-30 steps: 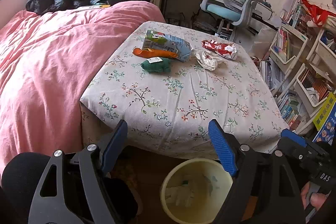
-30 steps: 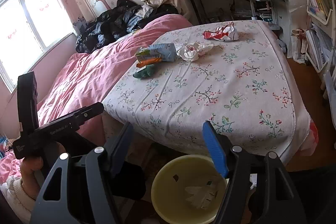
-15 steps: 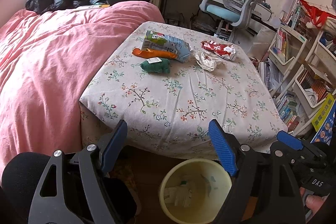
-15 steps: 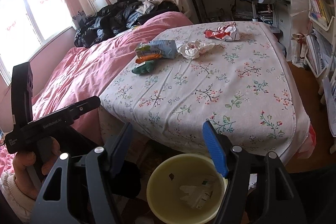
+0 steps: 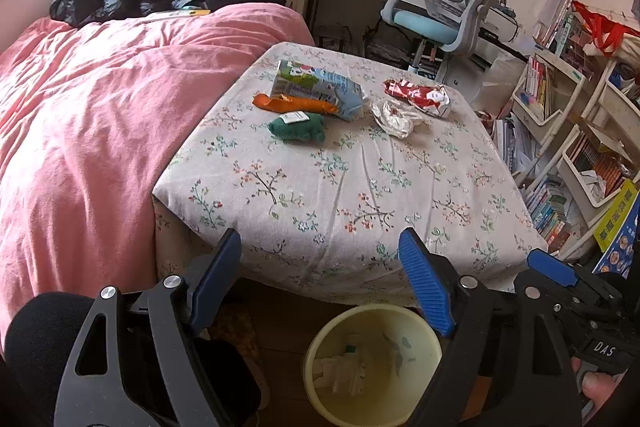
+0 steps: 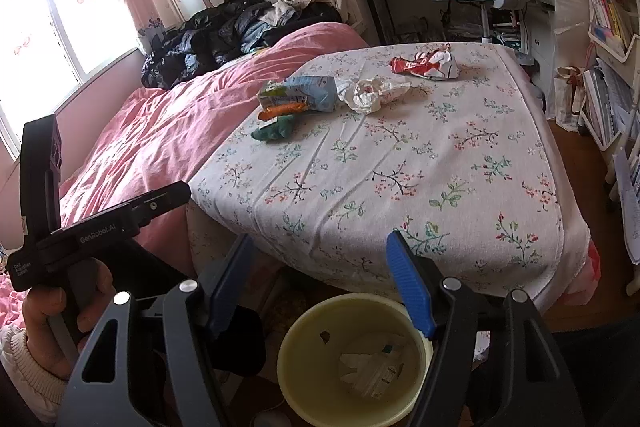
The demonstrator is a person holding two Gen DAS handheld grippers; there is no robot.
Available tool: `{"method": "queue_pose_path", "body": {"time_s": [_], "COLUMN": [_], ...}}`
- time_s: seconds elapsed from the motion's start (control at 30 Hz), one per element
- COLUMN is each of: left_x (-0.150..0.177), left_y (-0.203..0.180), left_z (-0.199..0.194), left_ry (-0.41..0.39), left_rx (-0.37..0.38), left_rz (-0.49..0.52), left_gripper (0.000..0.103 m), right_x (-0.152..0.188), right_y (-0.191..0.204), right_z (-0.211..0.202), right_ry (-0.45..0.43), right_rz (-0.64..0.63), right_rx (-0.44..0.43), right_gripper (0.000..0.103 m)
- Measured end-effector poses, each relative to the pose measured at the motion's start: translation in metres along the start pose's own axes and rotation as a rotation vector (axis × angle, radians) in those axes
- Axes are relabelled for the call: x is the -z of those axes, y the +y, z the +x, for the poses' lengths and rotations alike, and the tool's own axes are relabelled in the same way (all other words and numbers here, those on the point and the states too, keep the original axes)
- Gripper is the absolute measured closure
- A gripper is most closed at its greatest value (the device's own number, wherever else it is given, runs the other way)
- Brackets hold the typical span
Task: Collect trash
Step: 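Move both tools back above the table toward the remaining items, then grasp the green sock-like item with the left tool while the right grasps the white plastic bag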
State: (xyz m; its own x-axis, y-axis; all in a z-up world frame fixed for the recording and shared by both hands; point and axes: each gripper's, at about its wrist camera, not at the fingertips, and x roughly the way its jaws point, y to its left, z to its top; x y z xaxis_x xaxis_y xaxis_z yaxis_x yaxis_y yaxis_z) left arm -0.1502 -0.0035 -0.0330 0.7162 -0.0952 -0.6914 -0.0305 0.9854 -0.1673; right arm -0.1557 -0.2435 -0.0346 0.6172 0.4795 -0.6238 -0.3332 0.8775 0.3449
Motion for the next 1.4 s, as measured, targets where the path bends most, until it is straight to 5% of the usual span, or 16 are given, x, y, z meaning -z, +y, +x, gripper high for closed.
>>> {"method": "queue_pose_path", "body": {"time_s": [0.47,0.97,1.3,1.4], "left_x": [-0.065,-0.12,-0.126,-0.126], "left_y": [0.007,0.028,0.0,-0.003], "left_z": [0.016,0.12,0.177,0.191], "left_ry": [-0.041,0.156,0.227,0.26], "left_rx": [-0.034,-0.09,-0.156,-0.153], "left_rz": [0.095,0.191,0.316,0.323], "left_gripper": [0.021,0.021,0.022,0.032], "right_x": [-0.07,-0.116,-0.142,-0.146], "right_y": [-0.005,-0.026,-0.028,-0.026], "right_z": [0.022,0.106,0.146,0.155], "right_ry": [-0.045,0.097,0.127,0.136], "right_rz": [-0.155,-0.183,-0.188,-0.184], "right_rx": [0.042,0.062,0.07,0.066], "right_gripper": [0.026,0.026,0.026,0.026]}}
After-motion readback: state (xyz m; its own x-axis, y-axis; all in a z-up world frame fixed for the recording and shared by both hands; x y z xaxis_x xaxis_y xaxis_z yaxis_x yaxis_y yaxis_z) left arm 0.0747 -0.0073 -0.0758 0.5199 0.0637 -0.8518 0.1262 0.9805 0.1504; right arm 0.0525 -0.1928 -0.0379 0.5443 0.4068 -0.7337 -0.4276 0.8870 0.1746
